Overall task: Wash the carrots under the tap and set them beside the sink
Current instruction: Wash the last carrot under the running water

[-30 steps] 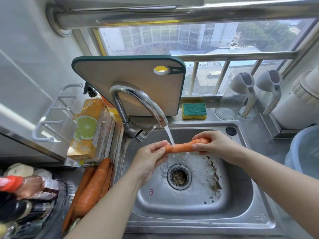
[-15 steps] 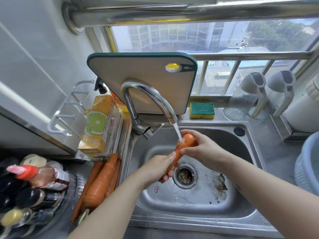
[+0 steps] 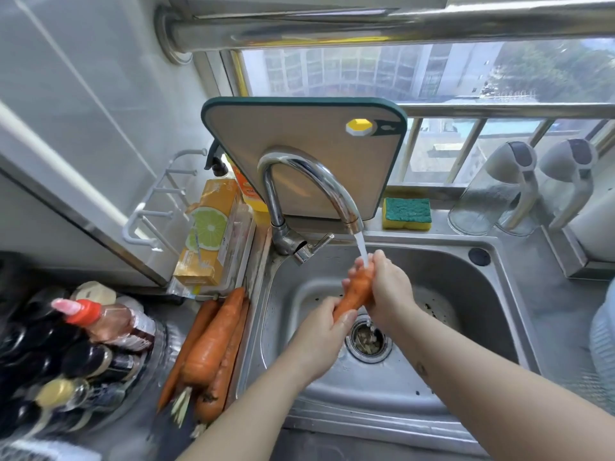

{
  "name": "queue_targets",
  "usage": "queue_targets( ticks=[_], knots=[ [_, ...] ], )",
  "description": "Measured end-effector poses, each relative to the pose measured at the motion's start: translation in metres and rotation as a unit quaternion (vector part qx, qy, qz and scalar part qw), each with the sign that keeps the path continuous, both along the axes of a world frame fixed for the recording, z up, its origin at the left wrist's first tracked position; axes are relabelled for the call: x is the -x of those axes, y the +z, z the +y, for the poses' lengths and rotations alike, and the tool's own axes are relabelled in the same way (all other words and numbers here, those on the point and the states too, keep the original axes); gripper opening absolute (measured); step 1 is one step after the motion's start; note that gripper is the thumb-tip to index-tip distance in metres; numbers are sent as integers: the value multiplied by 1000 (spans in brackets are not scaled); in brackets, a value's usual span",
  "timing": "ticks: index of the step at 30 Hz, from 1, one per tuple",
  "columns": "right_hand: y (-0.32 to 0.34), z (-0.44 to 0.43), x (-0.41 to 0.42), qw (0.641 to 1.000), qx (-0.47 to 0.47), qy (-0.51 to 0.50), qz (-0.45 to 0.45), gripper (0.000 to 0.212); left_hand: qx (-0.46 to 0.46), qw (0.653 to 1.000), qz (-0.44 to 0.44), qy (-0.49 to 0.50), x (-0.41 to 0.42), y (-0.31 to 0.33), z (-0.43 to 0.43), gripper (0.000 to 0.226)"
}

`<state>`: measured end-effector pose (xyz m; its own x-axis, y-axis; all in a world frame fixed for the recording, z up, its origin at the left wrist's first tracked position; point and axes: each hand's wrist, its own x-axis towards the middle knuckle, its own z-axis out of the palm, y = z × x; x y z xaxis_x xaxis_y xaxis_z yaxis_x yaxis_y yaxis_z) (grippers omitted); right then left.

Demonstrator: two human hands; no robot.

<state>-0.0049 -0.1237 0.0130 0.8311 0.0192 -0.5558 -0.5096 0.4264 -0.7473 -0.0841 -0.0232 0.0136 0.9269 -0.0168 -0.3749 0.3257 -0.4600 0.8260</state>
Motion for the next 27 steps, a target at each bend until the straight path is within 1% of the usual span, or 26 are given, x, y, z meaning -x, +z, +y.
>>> queue_targets(
  ticks=[1, 2, 3, 4, 6, 7, 9, 10, 12, 13, 14, 15, 17, 19, 20, 22, 24, 25, 26, 27],
  knots=[
    [4, 1, -1, 994, -96, -26, 52, 34, 17, 1000, 8, 11, 0, 0, 3, 13],
    [5, 2, -2, 982, -166, -36, 86, 32, 46, 998, 16, 25, 0, 1, 5, 14],
    [7, 3, -2, 973, -203, -33, 101, 30, 73, 996, 23, 36, -1, 2, 7, 15],
    [7, 4, -3, 972, -213, -18, 100, 28, 85, 995, 25, 39, -2, 4, 8, 16],
    [7, 1, -3, 980, -180, 33, 74, 20, 50, 998, 11, 35, -5, 6, 10, 19],
    [8, -3, -2, 986, -141, 68, 54, 17, 17, 999, -5, 33, -7, 6, 11, 21],
    [9, -17, -1, 988, -17, 151, 16, 18, -39, 998, -44, 31, -13, 6, 12, 22],
    [11, -25, -1, 977, 67, 200, -4, 24, -56, 996, -61, 31, -15, 6, 13, 22],
    [17, -42, -2, 929, 225, 290, -54, 37, -69, 993, -84, 39, -22, 5, 12, 24],
    [21, -50, -3, 906, 272, 314, -83, 40, -68, 993, -90, 42, -26, 5, 10, 24],
    [25, -56, -5, 895, 293, 319, -106, 39, -63, 993, -92, 43, -30, 6, 8, 23],
    [29, -61, -7, 898, 288, 311, -120, 36, -56, 994, -87, 41, -35, 8, 5, 20],
    [34, -71, -10, 917, 240, 292, -129, 29, -41, 998, -50, 11, -46, 11, 1, 13],
    [34, -81, -13, 923, 210, 295, -127, 26, -38, 997, 7, -62, -55, 15, -2, 25],
    [32, -86, -14, 927, 196, 296, -123, 25, -17, 996, 34, -80, -57, 16, -3, 31],
    [30, -92, -15, 939, 160, 284, -109, 25, 72, 993, 77, -51, -60, 14, -2, 36],
    [31, -93, -17, 952, 119, 264, -99, 25, 141, 986, 94, -4, -58, 12, 2, 36],
    [33, -91, -17, 955, 103, 261, -99, 26, 144, 985, 91, 12, -57, 11, 4, 34],
    [33, -86, -17, 952, 105, 269, -103, 27, 120, 989, 80, 25, -57, 9, 8, 31],
    [34, -80, -16, 941, 135, 286, -118, 29, 74, 995, 60, 40, -57, 7, 12, 28]
  ],
)
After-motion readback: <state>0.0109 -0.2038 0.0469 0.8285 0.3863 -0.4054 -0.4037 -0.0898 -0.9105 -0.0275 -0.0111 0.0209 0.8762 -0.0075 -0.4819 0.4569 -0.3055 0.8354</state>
